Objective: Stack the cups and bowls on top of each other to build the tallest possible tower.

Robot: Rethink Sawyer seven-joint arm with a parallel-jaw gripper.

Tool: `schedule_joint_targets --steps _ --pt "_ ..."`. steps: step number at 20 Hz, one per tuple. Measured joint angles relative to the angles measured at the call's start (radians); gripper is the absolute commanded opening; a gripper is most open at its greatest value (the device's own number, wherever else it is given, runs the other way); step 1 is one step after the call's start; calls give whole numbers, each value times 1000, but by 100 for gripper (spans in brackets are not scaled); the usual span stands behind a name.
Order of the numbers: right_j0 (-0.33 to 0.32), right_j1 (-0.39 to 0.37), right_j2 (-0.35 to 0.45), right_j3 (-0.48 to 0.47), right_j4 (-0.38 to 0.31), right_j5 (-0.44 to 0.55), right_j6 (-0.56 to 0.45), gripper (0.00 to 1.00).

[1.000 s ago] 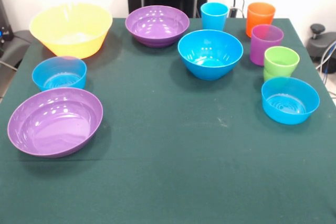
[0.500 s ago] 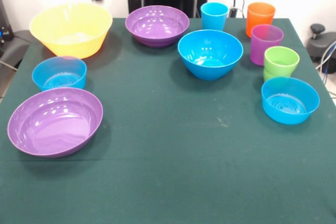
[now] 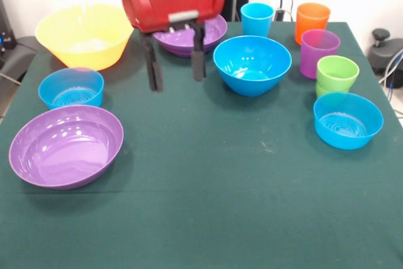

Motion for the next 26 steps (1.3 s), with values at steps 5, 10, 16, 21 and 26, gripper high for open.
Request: schedule_joint_targets --steps 5,10,16,21,26 --pt "35 -6 -15 -1 0 0 12 100" --pt "77 -28 -46 -10 0 0 22 100" --pt "127 -27 -82 -42 0 0 30 100" --pt "166 -24 -117 -46 0 0 30 100" --pt "187 -20 -134 -46 0 0 30 100"
